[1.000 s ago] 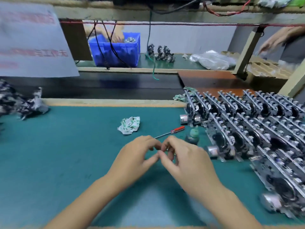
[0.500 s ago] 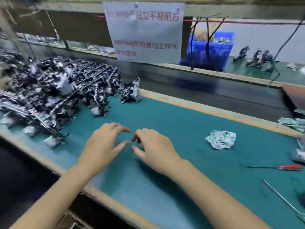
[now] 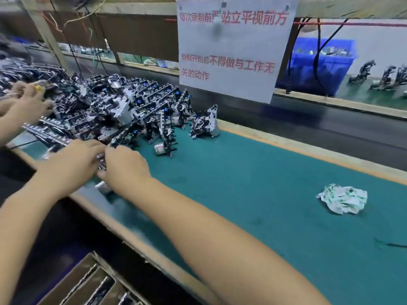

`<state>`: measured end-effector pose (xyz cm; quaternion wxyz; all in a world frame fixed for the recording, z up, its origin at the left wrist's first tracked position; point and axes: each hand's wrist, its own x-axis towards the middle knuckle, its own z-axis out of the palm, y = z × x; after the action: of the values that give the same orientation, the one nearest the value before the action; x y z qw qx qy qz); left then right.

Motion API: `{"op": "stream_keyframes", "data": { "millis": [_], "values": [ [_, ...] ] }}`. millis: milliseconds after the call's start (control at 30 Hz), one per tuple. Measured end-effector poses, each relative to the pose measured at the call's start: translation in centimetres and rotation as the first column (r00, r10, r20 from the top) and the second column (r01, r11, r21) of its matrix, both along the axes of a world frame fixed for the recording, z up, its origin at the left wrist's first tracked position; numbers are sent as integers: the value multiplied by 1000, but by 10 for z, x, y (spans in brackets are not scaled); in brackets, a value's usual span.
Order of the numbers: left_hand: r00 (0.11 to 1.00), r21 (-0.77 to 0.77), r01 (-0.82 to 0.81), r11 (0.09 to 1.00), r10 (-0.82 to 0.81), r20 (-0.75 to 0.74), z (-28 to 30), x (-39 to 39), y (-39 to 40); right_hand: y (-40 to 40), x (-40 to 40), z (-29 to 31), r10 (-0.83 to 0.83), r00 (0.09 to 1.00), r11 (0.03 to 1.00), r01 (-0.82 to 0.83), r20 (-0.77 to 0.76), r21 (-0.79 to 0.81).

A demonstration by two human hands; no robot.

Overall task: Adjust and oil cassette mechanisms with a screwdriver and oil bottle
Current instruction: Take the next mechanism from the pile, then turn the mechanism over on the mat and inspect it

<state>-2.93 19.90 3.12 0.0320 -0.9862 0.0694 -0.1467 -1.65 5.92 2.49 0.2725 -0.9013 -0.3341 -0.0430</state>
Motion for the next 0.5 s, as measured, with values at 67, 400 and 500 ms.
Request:
{"op": "stream_keyframes", "data": {
  "millis": [67, 400, 500],
  "values": [
    [989, 54, 141, 989, -137, -63, 1, 5, 12, 2, 4, -3, -33, 999, 999, 33, 7, 37],
    [879, -11, 476, 879, -476, -10, 25, -4, -22, -66, -10, -12, 14, 999, 987, -20, 43, 159],
    [846, -100, 518, 849, -527, -88, 34, -12, -63, -116, -26, -11, 2, 998, 974, -15, 55, 228]
  ]
}}
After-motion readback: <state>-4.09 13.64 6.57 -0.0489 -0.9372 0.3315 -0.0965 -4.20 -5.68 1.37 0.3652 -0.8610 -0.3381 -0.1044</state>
